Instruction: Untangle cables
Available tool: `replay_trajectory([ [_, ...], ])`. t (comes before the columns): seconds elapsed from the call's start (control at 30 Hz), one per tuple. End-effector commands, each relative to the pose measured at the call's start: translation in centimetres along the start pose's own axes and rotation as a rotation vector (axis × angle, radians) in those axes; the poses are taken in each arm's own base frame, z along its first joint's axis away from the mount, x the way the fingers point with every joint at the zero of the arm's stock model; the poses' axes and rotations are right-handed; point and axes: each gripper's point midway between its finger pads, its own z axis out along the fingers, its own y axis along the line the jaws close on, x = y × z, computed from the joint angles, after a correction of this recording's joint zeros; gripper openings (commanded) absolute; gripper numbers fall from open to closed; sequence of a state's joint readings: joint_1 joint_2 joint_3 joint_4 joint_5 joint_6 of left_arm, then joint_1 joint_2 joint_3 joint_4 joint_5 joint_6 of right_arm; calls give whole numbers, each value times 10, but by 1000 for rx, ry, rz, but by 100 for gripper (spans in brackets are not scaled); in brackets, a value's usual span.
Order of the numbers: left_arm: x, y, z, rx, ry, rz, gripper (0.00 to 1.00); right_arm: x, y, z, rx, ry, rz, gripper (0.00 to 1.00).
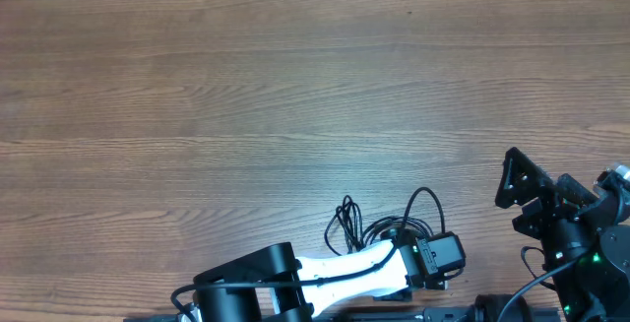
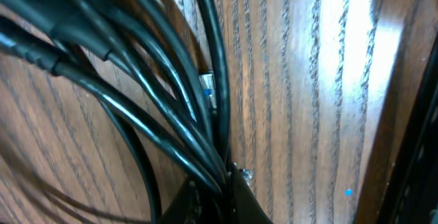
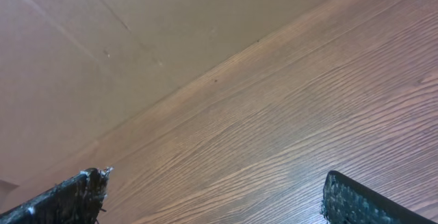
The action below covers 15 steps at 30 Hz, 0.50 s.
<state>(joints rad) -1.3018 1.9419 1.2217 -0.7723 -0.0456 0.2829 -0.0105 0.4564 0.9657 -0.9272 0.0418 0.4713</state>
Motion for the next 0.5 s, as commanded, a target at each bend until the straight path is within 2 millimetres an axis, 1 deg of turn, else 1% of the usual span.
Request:
replay_trajectory([
  [0.0, 13, 6, 1, -4, 50, -28, 4, -2, 0, 0, 3, -7, 6, 100],
  [0.03, 13, 8, -2, -4, 45, -35, 4, -2, 0, 0, 3, -7, 6, 100],
  [0.13, 11, 26, -23, -16, -17, -76, 4, -4, 1, 0, 0, -12, 6, 100],
  [0.2, 14, 38, -36, -25, -44, -101, 4, -7, 3, 0, -7, -24, 7, 100],
  [0.23, 22, 46, -42, -30, -40, -120, 4, -9, 4, 0, -12, -33, 7, 100],
  [0.3, 34, 51, -46, -20, -11, -141, 4, -11, 5, 0, -17, -40, 7, 100],
  [0.33, 40, 52, -47, -15, 5, -149, 4, -11, 6, 0, -18, -43, 7, 100],
  [0.37, 50, 52, -49, -5, 35, -151, 4, -12, 5, 0, -15, -45, 7, 100],
  [0.47, 62, 51, -58, 6, 59, -143, 4, -13, 2, 0, 3, -56, 8, 100],
])
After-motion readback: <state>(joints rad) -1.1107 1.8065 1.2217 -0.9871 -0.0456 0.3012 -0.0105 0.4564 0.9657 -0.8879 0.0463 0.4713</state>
